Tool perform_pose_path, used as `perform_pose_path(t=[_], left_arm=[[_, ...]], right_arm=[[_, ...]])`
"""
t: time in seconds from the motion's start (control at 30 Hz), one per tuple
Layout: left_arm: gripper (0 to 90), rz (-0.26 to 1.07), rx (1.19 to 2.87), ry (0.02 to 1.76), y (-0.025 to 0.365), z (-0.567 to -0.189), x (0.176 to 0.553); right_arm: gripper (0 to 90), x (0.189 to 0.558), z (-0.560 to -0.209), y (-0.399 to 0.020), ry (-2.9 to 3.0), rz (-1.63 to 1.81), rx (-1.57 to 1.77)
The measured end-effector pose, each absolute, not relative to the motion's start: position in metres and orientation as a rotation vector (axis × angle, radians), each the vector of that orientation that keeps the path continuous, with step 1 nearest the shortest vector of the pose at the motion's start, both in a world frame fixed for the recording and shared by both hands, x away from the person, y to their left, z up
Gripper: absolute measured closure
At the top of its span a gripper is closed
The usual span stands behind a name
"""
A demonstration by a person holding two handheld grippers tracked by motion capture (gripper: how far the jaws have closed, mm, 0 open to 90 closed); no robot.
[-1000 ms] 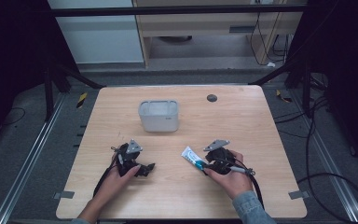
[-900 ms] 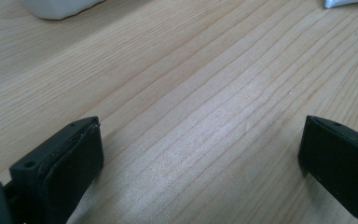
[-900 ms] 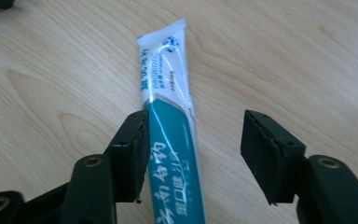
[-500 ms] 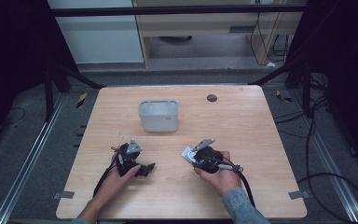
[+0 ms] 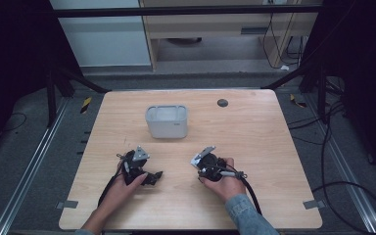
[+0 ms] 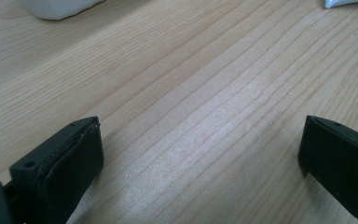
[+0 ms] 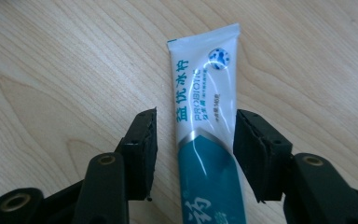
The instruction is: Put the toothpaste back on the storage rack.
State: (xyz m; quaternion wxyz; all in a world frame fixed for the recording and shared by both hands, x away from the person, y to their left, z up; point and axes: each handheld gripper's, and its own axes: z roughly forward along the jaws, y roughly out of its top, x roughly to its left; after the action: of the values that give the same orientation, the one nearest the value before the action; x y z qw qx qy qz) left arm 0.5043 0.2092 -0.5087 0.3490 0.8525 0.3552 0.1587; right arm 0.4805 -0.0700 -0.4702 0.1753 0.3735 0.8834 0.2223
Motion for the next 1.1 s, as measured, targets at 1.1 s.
perform_pose_path(t=[1.1], left_arm=[[0.0,0.409,2.209,0.919,0.209,-0.509,0.504]], right_arm=[[60.5,0.499,-0.476,-0.071,2.551,0.579,1.062]])
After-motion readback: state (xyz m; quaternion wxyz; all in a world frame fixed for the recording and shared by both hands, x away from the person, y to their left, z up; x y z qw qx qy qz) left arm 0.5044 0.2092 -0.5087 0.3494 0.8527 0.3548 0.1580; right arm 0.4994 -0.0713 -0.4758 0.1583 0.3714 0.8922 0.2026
